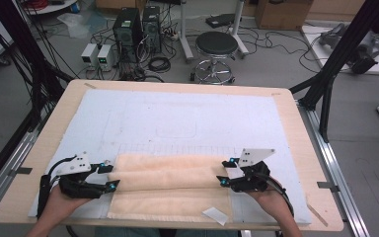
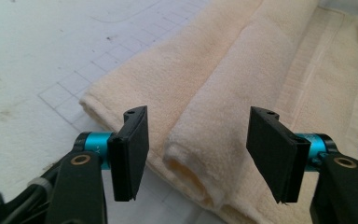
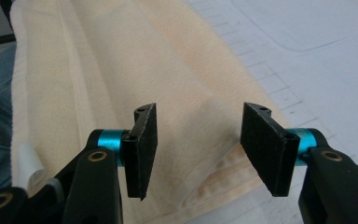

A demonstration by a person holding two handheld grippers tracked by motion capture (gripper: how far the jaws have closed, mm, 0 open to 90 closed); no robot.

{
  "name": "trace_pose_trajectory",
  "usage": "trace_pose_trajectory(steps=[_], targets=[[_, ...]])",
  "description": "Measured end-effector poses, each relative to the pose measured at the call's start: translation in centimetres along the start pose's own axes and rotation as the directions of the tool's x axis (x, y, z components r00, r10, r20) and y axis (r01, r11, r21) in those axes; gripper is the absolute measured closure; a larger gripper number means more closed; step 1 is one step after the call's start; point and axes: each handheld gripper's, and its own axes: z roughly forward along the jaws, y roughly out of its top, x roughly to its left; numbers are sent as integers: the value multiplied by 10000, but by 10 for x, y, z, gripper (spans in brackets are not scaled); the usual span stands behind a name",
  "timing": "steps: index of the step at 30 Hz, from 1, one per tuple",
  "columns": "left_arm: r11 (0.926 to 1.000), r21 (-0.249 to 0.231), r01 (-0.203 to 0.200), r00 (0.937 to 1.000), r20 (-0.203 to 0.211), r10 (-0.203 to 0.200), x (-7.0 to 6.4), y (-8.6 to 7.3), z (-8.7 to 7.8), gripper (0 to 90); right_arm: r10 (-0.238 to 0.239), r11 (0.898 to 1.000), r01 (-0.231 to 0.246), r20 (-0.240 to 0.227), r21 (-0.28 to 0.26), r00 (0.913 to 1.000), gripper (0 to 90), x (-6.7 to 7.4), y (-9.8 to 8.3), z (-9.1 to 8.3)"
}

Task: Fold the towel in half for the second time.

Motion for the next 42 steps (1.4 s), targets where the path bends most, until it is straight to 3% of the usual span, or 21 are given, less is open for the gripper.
trace_pose_trajectory(steps=[8,9,12,14,23,25,28,31,33,37,42], targets=[[9995,316,53,9986,532,-70,3,1,7,636,451,9981,-433,-413,442,9981,468,-20,2,13],[9996,276,26,9982,596,-42,2,1,7,664,509,9969,-474,-557,626,9971,506,-19,2,15],[9996,255,-154,9975,690,136,-2,1,4,776,344,9955,-232,-1231,914,9918,769,-16,1,17],[9996,138,-263,9971,718,253,-5,2,0,799,-93,9969,202,-1400,763,9901,824,-8,3,12],[9947,-595,-837,9941,645,875,-31,5,-25,810,-1051,9945,1048,-1205,-90,9871,841,23,15,-28],[9942,-649,-853,9922,857,908,-37,2,-29,809,-1227,9924,1205,-1075,-268,9866,840,33,13,-38],[9936,-525,-1000,9858,1304,1061,-47,-6,-32,781,-1307,9913,1269,-1352,-360,9822,828,47,3,-44],[9955,-429,-842,9825,1630,902,-50,-10,-35,666,-1111,9937,1064,-1767,-354,9780,717,57,-9,-47],[9956,-447,-820,9856,1446,877,-49,-8,-38,606,-918,9955,864,-1693,-393,9813,670,56,-12,-49],[9947,-447,-926,9900,1027,968,-41,-1,-35,576,-836,9959,773,-1489,-477,9853,636,49,-8,-46],[9968,-301,-743,9970,191,748,-23,8,-14,524,-580,9983,576,-525,-91,9969,605,29,2,-29]])
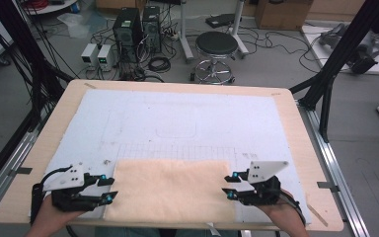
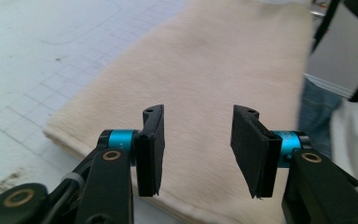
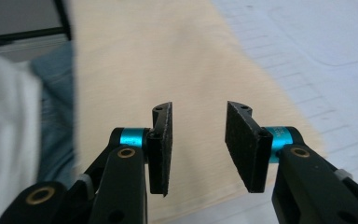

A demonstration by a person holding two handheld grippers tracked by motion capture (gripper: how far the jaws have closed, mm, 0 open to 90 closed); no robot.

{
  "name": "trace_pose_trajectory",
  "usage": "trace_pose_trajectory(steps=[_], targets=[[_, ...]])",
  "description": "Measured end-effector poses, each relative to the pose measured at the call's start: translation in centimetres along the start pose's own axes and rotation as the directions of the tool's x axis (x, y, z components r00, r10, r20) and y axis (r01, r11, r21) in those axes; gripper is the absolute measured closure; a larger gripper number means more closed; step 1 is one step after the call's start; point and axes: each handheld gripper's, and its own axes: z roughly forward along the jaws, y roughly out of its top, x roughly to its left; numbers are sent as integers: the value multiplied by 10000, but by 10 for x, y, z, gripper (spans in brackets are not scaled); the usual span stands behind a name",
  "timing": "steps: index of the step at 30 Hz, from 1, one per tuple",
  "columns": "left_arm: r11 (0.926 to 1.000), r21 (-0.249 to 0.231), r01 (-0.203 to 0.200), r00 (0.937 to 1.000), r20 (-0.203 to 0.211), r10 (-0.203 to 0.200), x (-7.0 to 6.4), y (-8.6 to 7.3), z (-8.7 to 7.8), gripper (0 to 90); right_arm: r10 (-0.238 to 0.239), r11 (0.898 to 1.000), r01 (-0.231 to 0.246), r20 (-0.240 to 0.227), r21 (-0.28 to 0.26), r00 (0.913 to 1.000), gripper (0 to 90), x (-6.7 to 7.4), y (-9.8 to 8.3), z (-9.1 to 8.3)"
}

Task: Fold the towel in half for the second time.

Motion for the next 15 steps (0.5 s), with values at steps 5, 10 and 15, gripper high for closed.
trace_pose_trajectory(steps=[5,10,15], targets=[[9993,346,152,9969,-779,-124,26,6,23,479,423,9989,-437,732,175,9964,548,-32,5,19],[9981,414,456,9936,-1051,-410,50,9,42,405,956,9934,-1018,1099,523,9893,400,-60,2,40],[9866,985,1298,9891,-827,-1219,73,0,57,400,1426,9846,-1514,994,869,9848,414,-73,-4,51]])
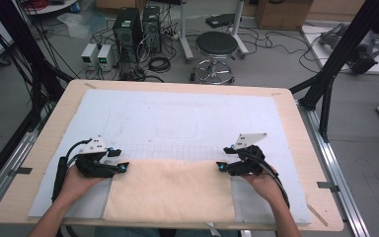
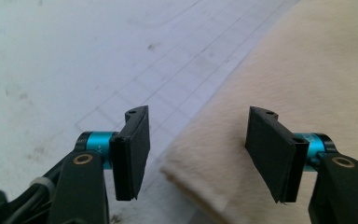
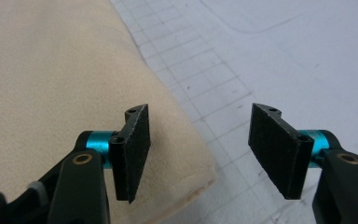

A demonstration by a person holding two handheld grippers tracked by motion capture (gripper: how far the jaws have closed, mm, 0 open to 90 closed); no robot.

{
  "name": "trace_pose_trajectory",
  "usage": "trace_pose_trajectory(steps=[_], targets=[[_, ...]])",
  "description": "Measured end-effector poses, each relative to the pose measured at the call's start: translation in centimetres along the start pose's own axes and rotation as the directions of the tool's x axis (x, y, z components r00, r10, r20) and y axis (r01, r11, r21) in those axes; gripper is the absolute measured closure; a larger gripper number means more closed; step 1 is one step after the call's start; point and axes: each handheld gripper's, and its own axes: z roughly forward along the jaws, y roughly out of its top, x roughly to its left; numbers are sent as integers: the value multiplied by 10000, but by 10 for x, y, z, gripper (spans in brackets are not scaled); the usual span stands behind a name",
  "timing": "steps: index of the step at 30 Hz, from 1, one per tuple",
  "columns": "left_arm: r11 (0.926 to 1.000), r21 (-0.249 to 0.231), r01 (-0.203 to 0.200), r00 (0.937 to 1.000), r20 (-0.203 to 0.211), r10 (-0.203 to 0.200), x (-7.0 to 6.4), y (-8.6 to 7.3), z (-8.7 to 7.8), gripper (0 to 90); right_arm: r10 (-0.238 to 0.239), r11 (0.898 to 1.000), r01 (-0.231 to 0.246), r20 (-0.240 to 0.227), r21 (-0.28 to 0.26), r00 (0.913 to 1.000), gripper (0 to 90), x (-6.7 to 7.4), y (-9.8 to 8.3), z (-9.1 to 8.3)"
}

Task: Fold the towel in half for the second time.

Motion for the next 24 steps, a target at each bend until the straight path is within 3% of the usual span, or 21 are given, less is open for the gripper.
trace_pose_trajectory(steps=[2,4,5,7,10,14,15,16,19,24], targets=[[9998,158,141,9984,539,-150,1,-1,3,522,283,9994,-269,-611,236,9977,502,-3,-3,5],[9997,224,39,9982,589,-52,-2,-1,2,645,412,9988,-371,-1386,320,9895,725,-4,-6,8],[9998,207,33,9985,545,-44,-3,-1,1,703,195,9993,-151,-1309,346,9912,784,-3,-7,8],[9998,7,212,9991,367,-212,-4,-1,-2,785,163,9997,-134,-1328,228,9910,818,0,-7,4],[9958,-522,752,9971,181,-744,-5,-1,-5,808,-49,10000,48,-901,-23,9959,828,5,-6,-6],[9984,-412,387,9992,-79,-391,-10,1,-4,799,-343,9990,359,-632,255,9974,796,10,-7,-5],[9982,-473,376,9993,-56,-379,-10,1,-5,781,-288,9993,304,-671,238,9973,747,9,-7,-5],[9981,-479,396,9992,-54,-399,-9,0,-6,727,-180,9997,189,-583,148,9981,642,7,-8,-5],[9988,-338,364,9993,-41,-366,-6,-2,-7,558,310,9995,-310,-673,12,9972,542,0,-10,-5],[9992,-50,387,9991,194,-386,-4,-6,-3,550,437,9987,-420,-611,293,9972,541,-1,-12,3]])
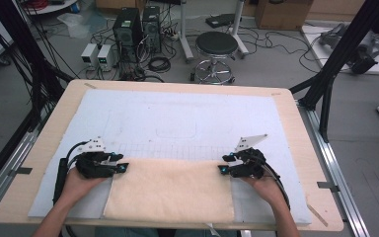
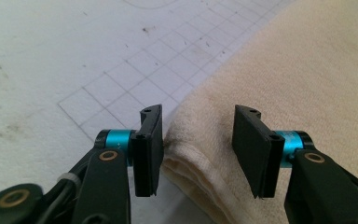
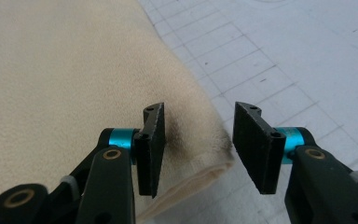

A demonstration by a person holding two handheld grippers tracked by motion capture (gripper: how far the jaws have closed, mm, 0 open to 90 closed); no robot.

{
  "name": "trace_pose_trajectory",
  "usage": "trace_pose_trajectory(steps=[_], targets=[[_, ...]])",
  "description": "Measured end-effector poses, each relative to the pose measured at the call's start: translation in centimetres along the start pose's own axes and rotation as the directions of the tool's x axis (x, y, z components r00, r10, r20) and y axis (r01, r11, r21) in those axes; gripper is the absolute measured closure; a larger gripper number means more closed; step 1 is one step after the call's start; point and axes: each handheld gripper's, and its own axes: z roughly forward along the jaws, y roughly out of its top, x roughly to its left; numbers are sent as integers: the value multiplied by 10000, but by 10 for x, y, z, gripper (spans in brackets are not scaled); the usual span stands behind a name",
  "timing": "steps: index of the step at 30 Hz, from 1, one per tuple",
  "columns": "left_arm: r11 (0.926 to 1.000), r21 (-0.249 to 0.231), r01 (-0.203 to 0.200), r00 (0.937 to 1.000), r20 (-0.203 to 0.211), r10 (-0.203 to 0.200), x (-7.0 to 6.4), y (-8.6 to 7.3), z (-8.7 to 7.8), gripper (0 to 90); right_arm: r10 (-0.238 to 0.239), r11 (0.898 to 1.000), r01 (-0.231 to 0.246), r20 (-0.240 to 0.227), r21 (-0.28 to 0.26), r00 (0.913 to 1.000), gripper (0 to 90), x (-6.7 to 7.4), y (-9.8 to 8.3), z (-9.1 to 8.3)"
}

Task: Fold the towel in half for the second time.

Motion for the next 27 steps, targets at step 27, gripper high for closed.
trace_pose_trajectory(steps=[27], targets=[[9942,-1006,378,9680,-2432,-614,40,72,23,804,22,9982,69,1498,-602,9887,818,-46,61,-5]])
